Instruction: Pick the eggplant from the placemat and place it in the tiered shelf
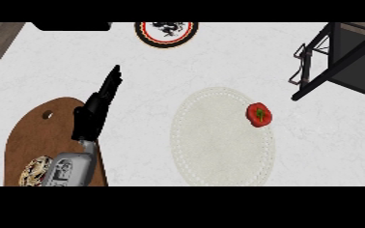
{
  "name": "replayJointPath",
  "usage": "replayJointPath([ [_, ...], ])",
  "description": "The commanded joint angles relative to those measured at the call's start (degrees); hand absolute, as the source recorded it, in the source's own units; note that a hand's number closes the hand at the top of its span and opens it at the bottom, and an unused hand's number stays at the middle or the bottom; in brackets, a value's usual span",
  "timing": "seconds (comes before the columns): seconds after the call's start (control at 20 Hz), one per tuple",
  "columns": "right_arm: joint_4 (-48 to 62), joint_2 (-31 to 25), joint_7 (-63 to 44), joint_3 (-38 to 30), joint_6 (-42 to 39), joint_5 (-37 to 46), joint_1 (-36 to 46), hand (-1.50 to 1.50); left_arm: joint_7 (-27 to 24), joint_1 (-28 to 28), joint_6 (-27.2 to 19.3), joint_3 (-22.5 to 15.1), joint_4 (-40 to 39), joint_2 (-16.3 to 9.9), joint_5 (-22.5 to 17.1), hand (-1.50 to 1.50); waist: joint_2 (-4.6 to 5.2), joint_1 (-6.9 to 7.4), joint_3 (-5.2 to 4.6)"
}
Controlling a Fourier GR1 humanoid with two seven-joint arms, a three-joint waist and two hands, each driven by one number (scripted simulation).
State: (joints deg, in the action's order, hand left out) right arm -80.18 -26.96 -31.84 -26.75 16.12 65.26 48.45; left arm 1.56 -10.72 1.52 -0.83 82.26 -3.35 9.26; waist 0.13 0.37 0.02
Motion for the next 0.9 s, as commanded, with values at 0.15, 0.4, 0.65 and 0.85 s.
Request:
replayJointPath([
  [0.15, 12.85, -3.30, 6.35, -1.22, 8.83, -5.01, 1.51, 1.50, 1.79, -1.27, 0.66, 0.73, 0.17, -0.64, -0.34, 0.00, 0.03, 0.14, -0.02],
  [0.4, 9.37, -7.07, -6.54, -2.25, 4.01, 6.68, -4.16, -1.50, 0.15, 2.36, 0.92, 0.03, 2.48, -0.64, -0.39, 0.00, -0.19, -0.10, -0.09],
  [0.65, 4.46, -5.27, -9.91, -1.43, 3.57, 5.86, -8.49, -1.50, -1.16, 1.57, -0.75, 0.54, 0.41, 0.33, 0.27, 0.00, -0.18, -0.42, -0.04],
  [0.85, -3.30, -5.32, -9.26, -3.79, 2.73, -1.26, -10.65, -1.50, 1.30, 0.37, 0.80, 0.64, 2.11, -0.35, -0.70, 0.00, -0.29, -0.56, -0.03],
])
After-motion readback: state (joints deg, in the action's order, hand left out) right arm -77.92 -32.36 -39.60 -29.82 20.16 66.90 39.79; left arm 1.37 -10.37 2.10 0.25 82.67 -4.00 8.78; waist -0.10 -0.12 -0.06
